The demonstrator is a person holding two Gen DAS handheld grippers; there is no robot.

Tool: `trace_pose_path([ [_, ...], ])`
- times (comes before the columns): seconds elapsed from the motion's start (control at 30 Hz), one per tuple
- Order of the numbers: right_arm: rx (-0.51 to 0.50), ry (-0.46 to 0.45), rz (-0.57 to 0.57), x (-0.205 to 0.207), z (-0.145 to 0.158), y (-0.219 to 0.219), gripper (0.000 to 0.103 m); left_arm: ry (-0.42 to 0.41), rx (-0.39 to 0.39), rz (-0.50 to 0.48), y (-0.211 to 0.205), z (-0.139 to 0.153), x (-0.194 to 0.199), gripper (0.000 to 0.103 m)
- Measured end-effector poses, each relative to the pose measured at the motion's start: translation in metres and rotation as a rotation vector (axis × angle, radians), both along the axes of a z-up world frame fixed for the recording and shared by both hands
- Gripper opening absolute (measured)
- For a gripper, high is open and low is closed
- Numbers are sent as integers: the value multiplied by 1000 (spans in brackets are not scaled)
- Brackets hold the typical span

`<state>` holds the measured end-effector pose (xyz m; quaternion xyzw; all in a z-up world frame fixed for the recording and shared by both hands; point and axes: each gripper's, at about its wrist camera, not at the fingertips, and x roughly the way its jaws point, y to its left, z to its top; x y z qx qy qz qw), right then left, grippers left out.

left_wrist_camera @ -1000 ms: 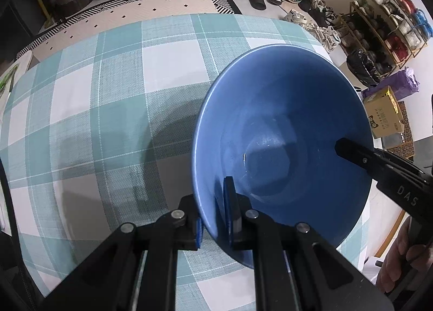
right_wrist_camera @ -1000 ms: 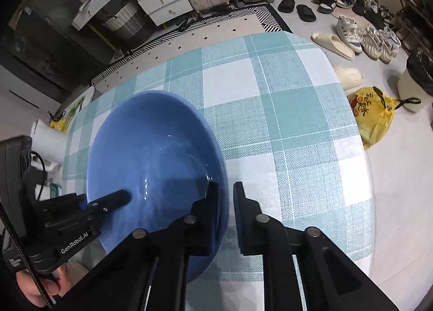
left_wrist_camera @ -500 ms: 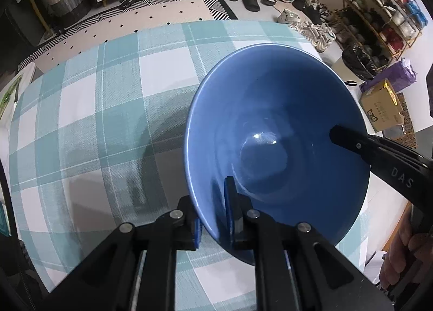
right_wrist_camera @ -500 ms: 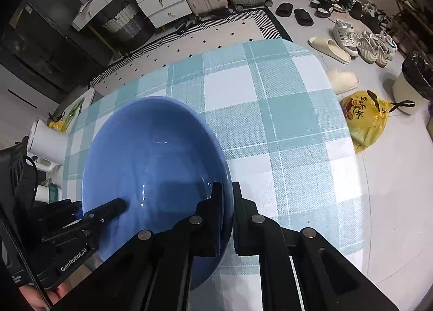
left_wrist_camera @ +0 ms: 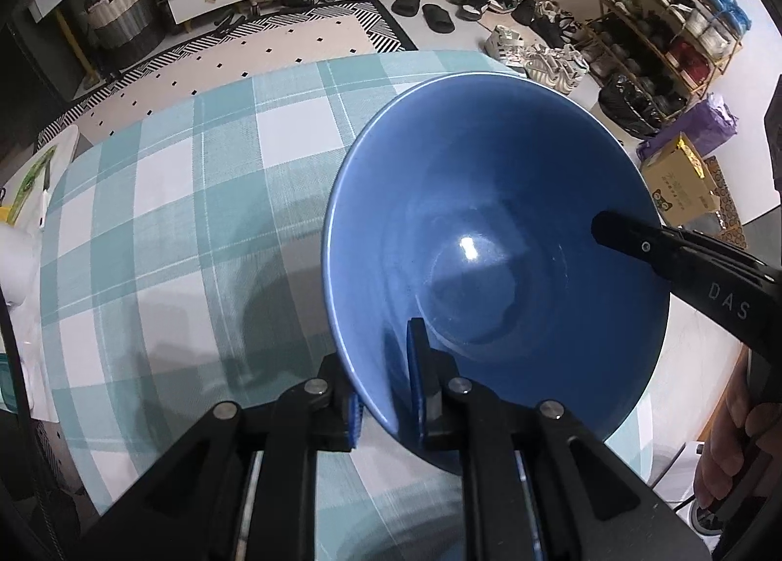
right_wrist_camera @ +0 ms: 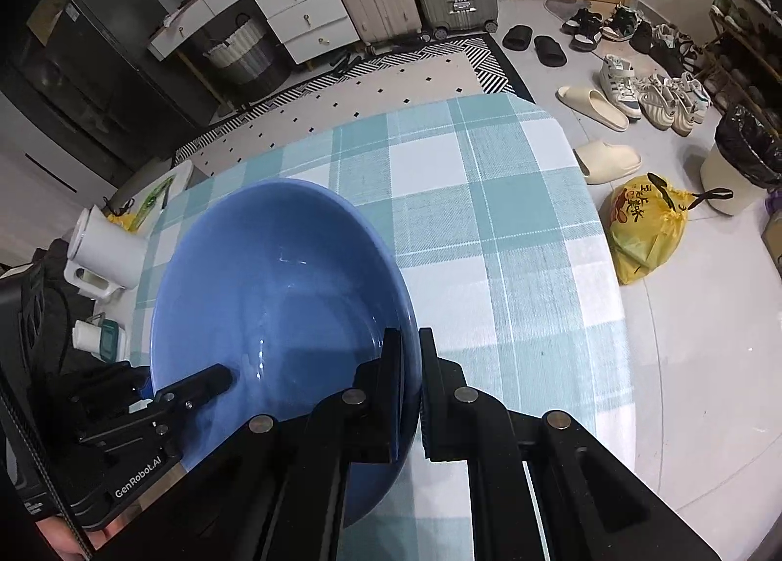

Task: Organize plates and bowls
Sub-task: 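Lift the blue bowl with both tools and carry it toward the nested bowls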

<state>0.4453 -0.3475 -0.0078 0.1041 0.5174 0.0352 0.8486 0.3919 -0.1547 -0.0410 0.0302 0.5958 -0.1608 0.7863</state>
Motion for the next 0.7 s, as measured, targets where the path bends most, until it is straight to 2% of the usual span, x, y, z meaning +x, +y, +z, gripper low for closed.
trace_pose_path([
  [0.4,-13,-56,2,-74,45,18,6,-21,-53,27,12,35,-59,13],
  [0.7,-19,-77,8,-133,59,28,6,-37,-71,20,18,52,-107,14],
])
